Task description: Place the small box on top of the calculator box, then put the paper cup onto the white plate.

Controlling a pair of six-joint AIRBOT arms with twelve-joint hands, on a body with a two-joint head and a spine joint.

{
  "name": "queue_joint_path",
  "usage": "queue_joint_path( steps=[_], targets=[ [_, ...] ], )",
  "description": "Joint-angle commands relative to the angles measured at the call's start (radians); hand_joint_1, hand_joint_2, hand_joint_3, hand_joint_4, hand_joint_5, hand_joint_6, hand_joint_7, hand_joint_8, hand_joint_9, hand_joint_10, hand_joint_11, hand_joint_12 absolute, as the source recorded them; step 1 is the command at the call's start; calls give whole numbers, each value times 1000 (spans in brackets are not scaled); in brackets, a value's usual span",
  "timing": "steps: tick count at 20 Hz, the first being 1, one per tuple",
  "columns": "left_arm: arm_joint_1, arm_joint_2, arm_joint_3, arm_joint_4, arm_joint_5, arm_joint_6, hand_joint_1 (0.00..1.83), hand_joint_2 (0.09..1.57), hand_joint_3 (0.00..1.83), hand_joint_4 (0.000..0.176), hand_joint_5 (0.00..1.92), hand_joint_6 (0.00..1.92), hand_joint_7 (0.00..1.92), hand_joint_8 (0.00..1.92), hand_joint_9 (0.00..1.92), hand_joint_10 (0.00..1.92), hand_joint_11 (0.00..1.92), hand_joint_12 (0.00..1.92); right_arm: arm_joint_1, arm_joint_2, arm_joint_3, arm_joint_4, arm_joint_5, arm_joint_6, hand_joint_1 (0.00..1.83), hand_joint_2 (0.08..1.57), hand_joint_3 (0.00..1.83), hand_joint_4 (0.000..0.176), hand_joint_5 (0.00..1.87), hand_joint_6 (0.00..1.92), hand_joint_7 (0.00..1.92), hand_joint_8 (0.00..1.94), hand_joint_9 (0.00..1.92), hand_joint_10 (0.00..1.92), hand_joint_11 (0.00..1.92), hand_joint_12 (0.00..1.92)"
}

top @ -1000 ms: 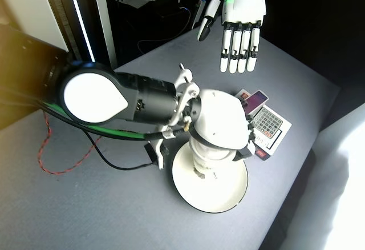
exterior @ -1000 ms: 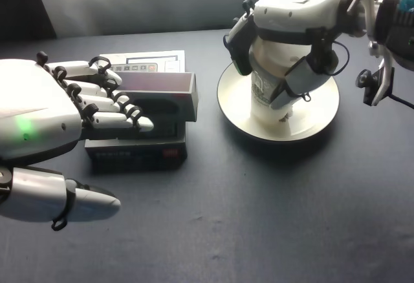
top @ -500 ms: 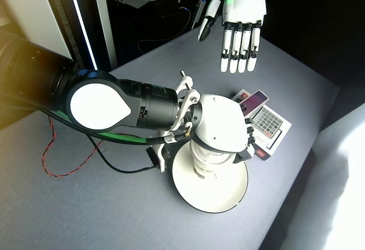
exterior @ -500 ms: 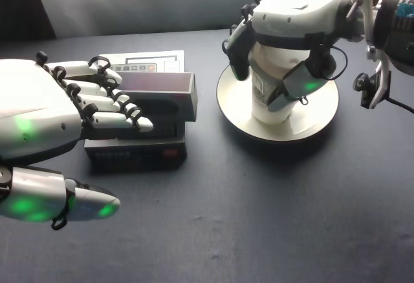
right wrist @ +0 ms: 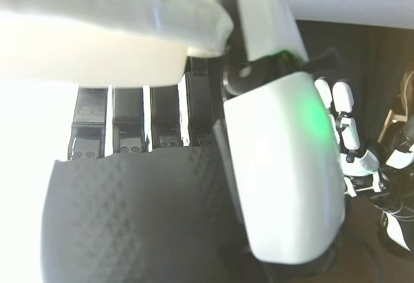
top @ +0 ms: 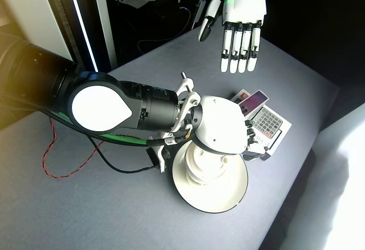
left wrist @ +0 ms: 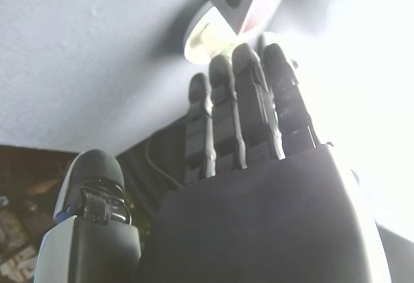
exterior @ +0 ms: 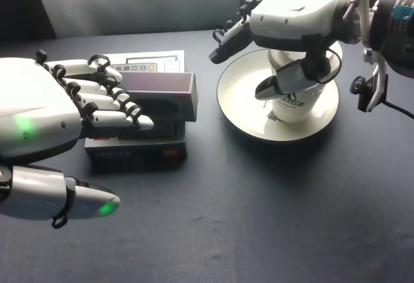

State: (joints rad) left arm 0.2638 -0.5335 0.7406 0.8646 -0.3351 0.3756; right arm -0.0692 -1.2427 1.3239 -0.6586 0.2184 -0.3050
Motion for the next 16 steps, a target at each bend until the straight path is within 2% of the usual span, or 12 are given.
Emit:
queue_joint_path(
  steps=[1, 4, 6, 9, 13, 15, 16],
  targets=[
    [-15, 7, 2, -21, -67, -2, 7, 1282, 0, 0, 290, 6, 330, 7, 290, 7, 0, 409, 1, 9, 2, 15, 85, 16, 1078, 1057, 0, 0, 547, 0, 602, 0, 551, 10, 76, 1238],
    [-15, 7, 0, -21, -67, -2, 0, 1278, 0, 0, 293, 1, 334, 1, 299, 3, 0, 447, -1, 11, -20, 14, 85, 40, 1079, 1046, 0, 0, 490, 0, 560, 0, 511, 0, 33, 1232],
    [-16, 7, -2, -21, -67, -2, 27, 1272, 0, 0, 311, 3, 355, 5, 322, 7, 0, 499, 0, 23, -66, -6, 106, 40, 1065, 1026, 0, 0, 473, 0, 548, 0, 498, 0, 24, 1233],
    [-16, 7, -3, -21, -67, -2, 0, 1272, 0, 0, 308, 1, 360, 2, 323, 3, 0, 467, 11, 58, -125, -7, 149, 69, 1026, 1003, 0, 0, 404, 0, 487, 0, 433, 0, 0, 1172],
    [-21, 8, -3, -21, -67, -3, 0, 1265, 0, 0, 354, 2, 409, 4, 374, 6, 0, 571, 35, 122, -196, -7, 178, 116, 896, 954, 0, 0, 245, 0, 345, 0, 315, 0, 0, 909],
    [-25, 8, -3, -21, -67, -4, 0, 1269, 0, 0, 281, 2, 324, 3, 290, 2, 0, 410, 49, 162, -231, -7, 193, 117, 849, 928, 0, 0, 131, 1, 225, 1, 222, 1, 0, 681],
    [-28, 8, -4, -21, -67, -5, 0, 1270, 0, 0, 314, 1, 356, 3, 317, 4, 0, 478, 58, 191, -255, -7, 198, 118, 834, 927, 0, 0, 97, 0, 190, 0, 193, 0, 0, 601]
  ],
)
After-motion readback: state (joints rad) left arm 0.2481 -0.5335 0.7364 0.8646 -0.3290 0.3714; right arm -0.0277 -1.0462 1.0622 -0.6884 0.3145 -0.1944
